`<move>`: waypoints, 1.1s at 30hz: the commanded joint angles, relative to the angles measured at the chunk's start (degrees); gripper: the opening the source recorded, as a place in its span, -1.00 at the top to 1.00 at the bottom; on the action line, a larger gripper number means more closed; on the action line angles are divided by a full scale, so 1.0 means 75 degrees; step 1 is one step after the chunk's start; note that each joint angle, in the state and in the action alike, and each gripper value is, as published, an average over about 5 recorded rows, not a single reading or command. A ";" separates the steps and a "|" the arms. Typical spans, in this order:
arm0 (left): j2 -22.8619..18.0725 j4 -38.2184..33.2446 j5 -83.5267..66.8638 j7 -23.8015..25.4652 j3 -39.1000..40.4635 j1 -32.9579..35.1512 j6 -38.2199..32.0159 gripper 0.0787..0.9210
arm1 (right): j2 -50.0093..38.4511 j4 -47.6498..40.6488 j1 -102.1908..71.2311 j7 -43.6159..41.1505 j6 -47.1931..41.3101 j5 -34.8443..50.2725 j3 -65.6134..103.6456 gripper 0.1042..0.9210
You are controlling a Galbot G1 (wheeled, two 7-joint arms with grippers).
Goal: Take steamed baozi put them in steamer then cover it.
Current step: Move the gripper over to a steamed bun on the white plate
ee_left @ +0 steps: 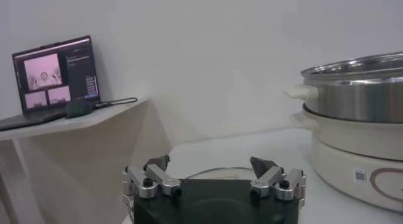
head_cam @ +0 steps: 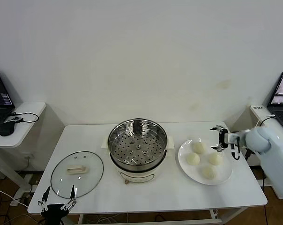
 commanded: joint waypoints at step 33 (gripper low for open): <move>0.0112 0.0420 0.0030 0.0089 -0.0207 -0.0148 -0.0252 -0.77 | 0.2286 -0.3533 0.1378 -0.0647 0.0139 -0.1557 -0.1319 -0.66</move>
